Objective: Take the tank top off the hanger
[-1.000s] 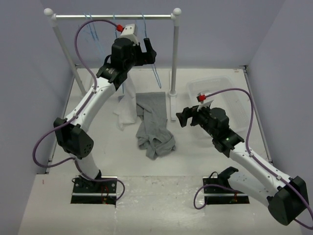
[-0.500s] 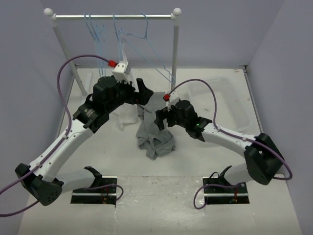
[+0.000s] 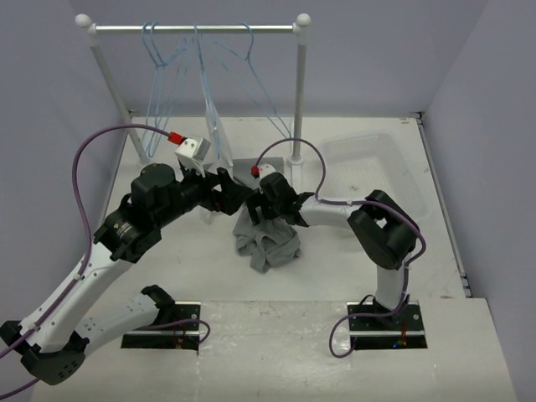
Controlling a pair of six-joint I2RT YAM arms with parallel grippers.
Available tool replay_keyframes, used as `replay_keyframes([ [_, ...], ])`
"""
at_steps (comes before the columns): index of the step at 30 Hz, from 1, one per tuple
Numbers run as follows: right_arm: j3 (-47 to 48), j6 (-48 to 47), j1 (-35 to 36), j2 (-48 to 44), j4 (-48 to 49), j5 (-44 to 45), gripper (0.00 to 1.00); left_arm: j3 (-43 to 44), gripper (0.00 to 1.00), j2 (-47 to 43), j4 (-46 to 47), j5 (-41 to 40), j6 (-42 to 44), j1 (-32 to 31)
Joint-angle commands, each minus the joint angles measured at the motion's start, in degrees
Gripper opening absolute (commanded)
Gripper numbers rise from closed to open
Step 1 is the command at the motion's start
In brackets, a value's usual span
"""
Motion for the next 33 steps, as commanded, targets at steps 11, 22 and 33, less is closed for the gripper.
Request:
replay_keyframes([
  [11,-1.73,1.65,4.06,-3.12,-4.09,5.03,0.00,-0.33,1.00,-0.97,-1.16,-0.05,2.38,-0.12],
  [22,-12.02,-0.80,3.97,-44.61,-2.85,20.58,0.00,-2.09,1.00,-1.59,2.00,-1.55,4.14,-0.21],
  [33,2.47,-12.59,-9.28,-53.07,-3.91,25.73,0.00,-3.32,1.00,-0.27,4.64,-3.04,5.37,-0.12],
])
